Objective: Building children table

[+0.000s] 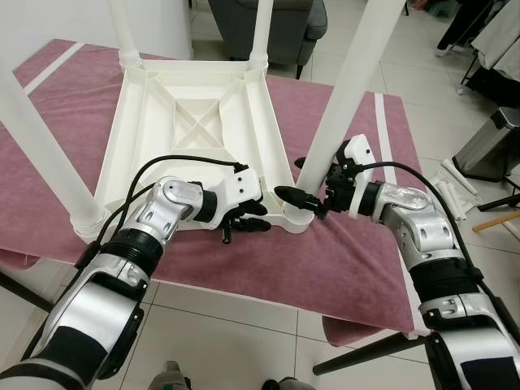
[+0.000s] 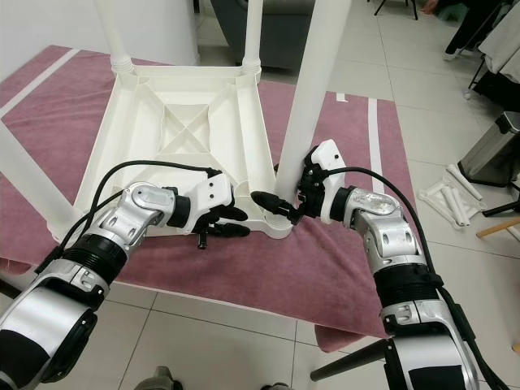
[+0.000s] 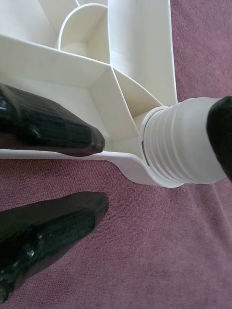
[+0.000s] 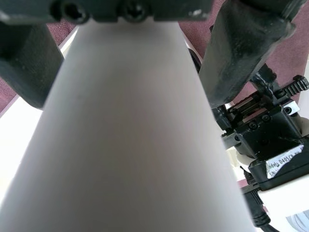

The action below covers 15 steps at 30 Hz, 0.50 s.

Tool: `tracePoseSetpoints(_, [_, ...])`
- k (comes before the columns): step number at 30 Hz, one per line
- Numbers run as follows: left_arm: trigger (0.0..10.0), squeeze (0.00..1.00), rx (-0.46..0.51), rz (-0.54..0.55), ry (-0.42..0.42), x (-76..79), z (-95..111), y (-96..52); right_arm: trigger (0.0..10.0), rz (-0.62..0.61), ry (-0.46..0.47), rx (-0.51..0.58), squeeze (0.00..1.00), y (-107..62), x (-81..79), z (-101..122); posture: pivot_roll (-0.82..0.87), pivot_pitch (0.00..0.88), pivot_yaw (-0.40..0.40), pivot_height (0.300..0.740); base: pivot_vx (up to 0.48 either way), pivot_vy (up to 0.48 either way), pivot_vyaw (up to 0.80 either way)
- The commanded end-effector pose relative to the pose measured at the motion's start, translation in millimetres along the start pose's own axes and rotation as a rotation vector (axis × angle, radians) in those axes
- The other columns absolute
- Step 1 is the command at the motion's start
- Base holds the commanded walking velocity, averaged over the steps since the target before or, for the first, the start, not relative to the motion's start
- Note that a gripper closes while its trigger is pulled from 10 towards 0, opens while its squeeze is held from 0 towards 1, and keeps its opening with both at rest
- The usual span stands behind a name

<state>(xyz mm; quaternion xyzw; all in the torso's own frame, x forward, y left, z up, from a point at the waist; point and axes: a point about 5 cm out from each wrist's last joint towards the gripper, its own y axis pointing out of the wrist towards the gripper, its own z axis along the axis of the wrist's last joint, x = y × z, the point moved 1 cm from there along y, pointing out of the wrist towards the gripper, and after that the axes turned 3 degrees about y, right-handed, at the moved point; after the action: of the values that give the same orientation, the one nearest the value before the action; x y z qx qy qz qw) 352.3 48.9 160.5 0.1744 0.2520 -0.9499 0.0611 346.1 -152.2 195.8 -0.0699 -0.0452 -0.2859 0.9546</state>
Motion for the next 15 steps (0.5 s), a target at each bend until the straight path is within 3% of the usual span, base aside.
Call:
tracePoseSetpoints(1, [10.0, 0.0, -0.078, 0.248, -0.021, -12.5, -9, 4.9, 10.0, 0.002, -0.016, -0.004, 0.0, 0.9, 1.0, 2, 0.12, 0.068, -0.012, 0.74, 0.0, 0.0, 0.0])
tracePoseSetpoints(10, [10.0, 0.0, -0.087, 0.328, -0.046, -20.7, -7, 8.3, 10.0, -0.002, -0.015, -0.001, 0.0, 0.0, 1.0, 1, 0.11, 0.066, -0.006, 0.74, 0.0, 0.0, 0.0])
tracePoseSetpoints(15, [10.0, 0.0, -0.026, 0.321, -0.059, -22.4, 2, 10.5, 10.0, -0.006, -0.015, 0.001, 0.0, 0.1, 1.5, 0, 0.11, 0.065, -0.005, 0.74, 0.0, 0.0, 0.0])
